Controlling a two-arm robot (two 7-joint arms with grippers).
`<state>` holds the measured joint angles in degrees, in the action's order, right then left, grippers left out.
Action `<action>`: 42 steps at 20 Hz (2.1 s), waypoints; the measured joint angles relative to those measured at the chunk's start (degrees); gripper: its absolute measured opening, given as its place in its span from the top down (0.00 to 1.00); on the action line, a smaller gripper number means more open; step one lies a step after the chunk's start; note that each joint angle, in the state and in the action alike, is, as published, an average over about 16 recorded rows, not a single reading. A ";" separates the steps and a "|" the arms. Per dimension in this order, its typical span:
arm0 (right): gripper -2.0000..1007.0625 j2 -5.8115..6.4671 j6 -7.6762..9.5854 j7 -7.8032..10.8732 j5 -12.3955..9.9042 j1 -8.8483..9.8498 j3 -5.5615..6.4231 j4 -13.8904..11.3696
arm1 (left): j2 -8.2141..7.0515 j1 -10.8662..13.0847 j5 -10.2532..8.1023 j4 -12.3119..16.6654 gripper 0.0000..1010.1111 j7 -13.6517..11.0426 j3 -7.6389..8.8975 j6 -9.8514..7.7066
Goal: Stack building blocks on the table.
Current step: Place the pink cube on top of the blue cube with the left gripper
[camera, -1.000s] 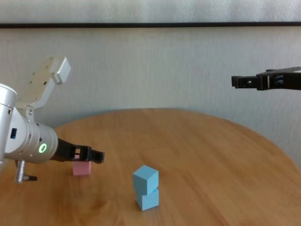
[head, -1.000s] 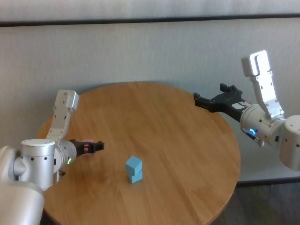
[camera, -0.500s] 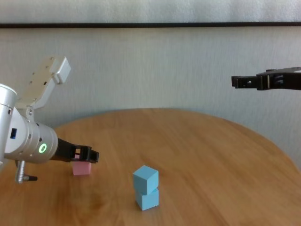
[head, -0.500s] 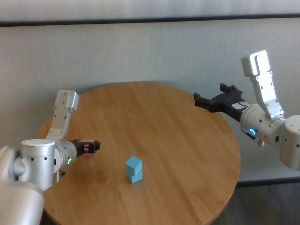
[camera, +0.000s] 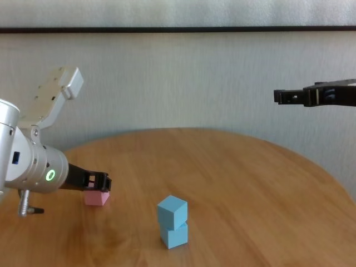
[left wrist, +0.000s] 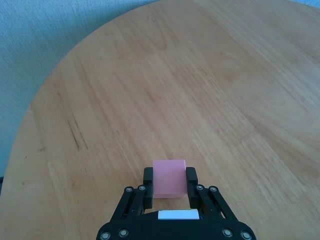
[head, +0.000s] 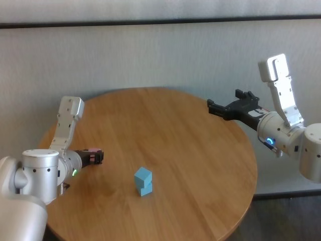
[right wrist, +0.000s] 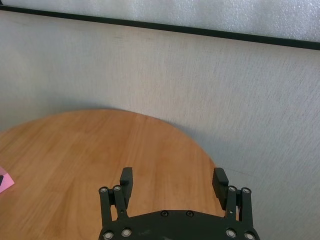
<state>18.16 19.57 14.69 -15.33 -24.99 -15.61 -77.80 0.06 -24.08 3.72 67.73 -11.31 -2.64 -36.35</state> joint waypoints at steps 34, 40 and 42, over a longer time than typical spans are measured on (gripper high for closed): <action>0.00 0.00 0.00 0.00 0.00 0.00 0.00 0.00 | -19.59 6.38 -2.35 20.33 0.61 -24.06 -11.73 12.64; 0.00 0.00 0.00 0.00 0.00 0.00 0.00 0.00 | -20.79 7.49 -5.00 23.22 0.61 -27.60 -13.26 13.82; 0.00 0.00 0.00 0.00 0.00 0.00 0.00 0.00 | -20.99 7.69 -5.57 23.67 0.61 -28.32 -13.87 13.98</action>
<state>18.16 19.57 14.69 -15.33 -24.99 -15.60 -77.80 -20.93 -16.40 -1.85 91.40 -39.63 -16.52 -22.37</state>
